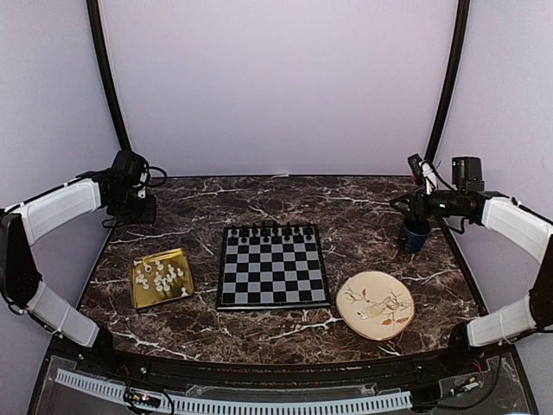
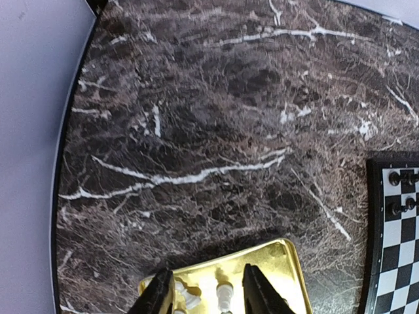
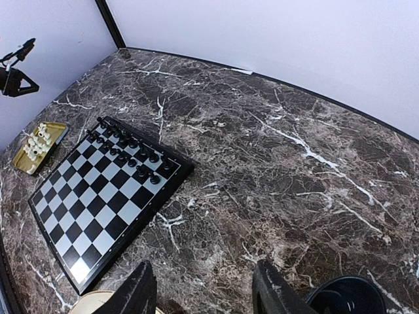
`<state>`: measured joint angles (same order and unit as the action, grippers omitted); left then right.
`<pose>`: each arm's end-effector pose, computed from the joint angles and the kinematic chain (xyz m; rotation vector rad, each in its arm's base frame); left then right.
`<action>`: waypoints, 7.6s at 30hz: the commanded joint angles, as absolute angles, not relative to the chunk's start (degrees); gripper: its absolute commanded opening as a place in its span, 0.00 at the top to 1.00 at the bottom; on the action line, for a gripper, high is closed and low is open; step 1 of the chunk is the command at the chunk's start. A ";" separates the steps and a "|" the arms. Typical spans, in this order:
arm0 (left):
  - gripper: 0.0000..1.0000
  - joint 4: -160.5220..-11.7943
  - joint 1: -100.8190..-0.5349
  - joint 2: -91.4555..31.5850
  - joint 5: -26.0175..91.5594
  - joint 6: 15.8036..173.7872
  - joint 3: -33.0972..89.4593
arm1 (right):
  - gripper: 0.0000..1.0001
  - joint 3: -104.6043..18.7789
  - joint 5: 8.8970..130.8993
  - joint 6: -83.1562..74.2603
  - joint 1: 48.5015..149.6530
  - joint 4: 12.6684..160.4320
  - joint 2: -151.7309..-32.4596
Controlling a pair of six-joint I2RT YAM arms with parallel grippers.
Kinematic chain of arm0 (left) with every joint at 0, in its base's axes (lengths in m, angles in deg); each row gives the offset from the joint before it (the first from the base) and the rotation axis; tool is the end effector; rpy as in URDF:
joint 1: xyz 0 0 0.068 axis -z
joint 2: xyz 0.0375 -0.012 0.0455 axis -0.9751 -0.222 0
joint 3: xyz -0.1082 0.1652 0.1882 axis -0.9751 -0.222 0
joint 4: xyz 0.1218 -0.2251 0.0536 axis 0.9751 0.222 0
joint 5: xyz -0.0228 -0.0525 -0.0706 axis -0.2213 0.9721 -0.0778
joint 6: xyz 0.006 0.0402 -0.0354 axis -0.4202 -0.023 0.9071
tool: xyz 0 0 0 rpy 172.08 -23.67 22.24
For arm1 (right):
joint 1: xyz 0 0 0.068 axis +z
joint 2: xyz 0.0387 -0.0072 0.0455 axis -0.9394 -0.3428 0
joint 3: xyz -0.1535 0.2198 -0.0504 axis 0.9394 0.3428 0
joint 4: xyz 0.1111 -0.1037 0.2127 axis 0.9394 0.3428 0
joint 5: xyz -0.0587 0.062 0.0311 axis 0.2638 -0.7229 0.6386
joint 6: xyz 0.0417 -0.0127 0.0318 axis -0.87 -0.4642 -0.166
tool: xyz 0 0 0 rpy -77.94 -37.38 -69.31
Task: Set up the chess pieces on the board
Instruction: Pick up the queen from the storage box, then place the queen at d1, then pick up the pawn from the storage box.
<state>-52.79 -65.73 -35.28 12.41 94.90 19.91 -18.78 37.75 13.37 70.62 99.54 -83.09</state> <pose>0.2976 -0.0526 0.2794 -0.1017 2.3849 0.0647 0.2728 0.0260 0.2778 -0.5967 1.9897 0.6379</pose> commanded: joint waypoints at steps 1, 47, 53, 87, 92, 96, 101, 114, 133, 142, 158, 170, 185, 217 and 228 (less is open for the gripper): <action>0.62 -46.91 -65.94 -38.70 19.72 97.12 18.86 | 0.49 -18.68 35.65 15.99 70.39 98.07 -84.14; 0.71 -45.04 -66.08 -46.93 19.25 98.74 14.64 | 0.47 -18.44 35.31 17.83 70.38 98.65 -87.72; 0.82 -44.78 -66.10 -47.62 19.80 98.49 14.73 | 0.46 -18.44 35.52 17.84 70.35 98.56 -87.99; 0.99 -50.41 -39.83 -40.89 40.32 84.76 25.65 | 0.46 -18.30 36.19 18.45 70.32 98.48 -89.19; 0.98 -46.04 -31.58 -47.43 34.32 79.87 32.60 | 0.46 -18.26 36.36 18.75 70.32 98.57 -89.37; 0.98 -41.78 -26.55 -53.66 28.92 76.27 37.57 | 0.46 -18.28 36.58 19.19 70.30 98.74 -89.24; 0.98 -37.66 -22.53 -59.51 26.09 73.64 42.50 | 0.46 -18.09 36.75 19.57 70.38 98.85 -88.93; 0.98 -36.21 -19.44 -64.88 26.63 72.97 43.90 | 0.46 -18.30 36.89 20.37 70.39 99.46 -88.80; 0.95 -36.41 -18.84 -66.99 25.91 72.58 44.00 | 0.46 -18.34 37.19 21.00 70.32 99.92 -89.09; 0.94 -36.33 -18.30 -67.86 25.94 72.65 44.43 | 0.46 -18.29 37.34 21.08 70.36 99.92 -89.11; 0.76 -36.34 -17.94 -68.17 24.30 73.21 44.58 | 0.46 -18.27 37.33 21.17 70.33 100.07 -89.09; 0.57 -39.16 -17.93 -58.68 21.08 74.26 44.38 | 0.46 -18.34 37.25 21.24 70.38 100.05 -89.51; 0.01 -63.03 -38.63 -27.94 4.00 87.27 16.88 | 0.46 -18.50 36.95 21.18 70.38 100.22 -89.35; 0.71 -39.78 -63.24 -48.15 24.30 100.23 18.49 | 0.46 -18.54 38.07 21.96 70.38 100.53 -91.17; 0.71 -41.83 -62.36 -50.73 27.00 100.21 17.38 | 0.45 -18.44 37.89 22.14 70.39 100.58 -90.52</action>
